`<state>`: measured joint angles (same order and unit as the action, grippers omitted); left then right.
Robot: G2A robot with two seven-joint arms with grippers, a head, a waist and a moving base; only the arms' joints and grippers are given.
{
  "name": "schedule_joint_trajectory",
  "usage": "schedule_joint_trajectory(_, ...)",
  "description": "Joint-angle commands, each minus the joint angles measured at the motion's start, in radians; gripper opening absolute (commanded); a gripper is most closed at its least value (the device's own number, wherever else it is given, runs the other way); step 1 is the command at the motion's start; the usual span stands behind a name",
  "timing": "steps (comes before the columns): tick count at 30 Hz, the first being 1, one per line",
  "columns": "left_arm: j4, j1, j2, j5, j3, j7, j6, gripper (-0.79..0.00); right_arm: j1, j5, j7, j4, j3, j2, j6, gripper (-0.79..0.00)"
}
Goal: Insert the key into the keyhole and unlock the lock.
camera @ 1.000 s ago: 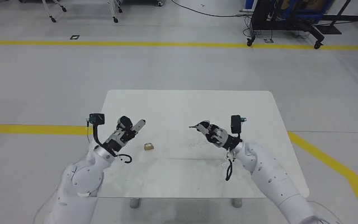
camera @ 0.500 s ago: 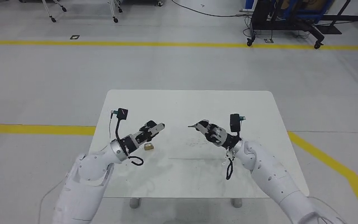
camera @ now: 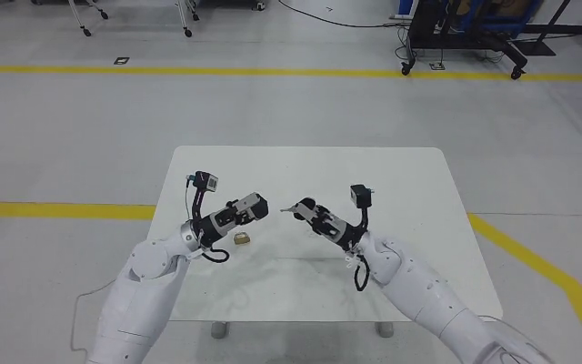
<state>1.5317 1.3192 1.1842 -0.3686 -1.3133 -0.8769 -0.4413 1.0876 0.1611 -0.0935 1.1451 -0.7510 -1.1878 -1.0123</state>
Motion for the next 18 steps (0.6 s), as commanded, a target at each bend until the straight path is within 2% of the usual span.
schedule_joint_trajectory(1, 0.005, 0.002, 0.0, 0.006, 0.008, 0.001, -0.003, 0.0, 0.005, -0.108, 0.053, 0.018, 0.002, 0.005, 0.0, -0.785)
schedule_joint_trajectory(5, 0.007, 0.0, -0.001, 0.01, 0.023, -0.02, 0.0, 0.0, 0.019, -0.324, 0.221, 0.045, 0.015, 0.014, 0.0, -0.785)
schedule_joint_trajectory(8, 0.006, -0.001, -0.001, -0.006, 0.033, -0.035, 0.0, 0.0, 0.009, -0.471, 0.374, 0.014, 0.018, 0.017, 0.0, -0.785)
schedule_joint_trajectory(13, 0.006, -0.003, -0.003, 0.015, 0.045, -0.049, -0.007, 0.0, -0.008, -0.621, 0.537, -0.04, 0.019, 0.005, 0.0, -0.785)
schedule_joint_trajectory(18, 0.005, -0.008, -0.006, 0.081, 0.056, -0.04, -0.012, -0.003, -0.008, -0.621, 0.537, -0.04, 0.019, 0.005, 0.0, -0.785)
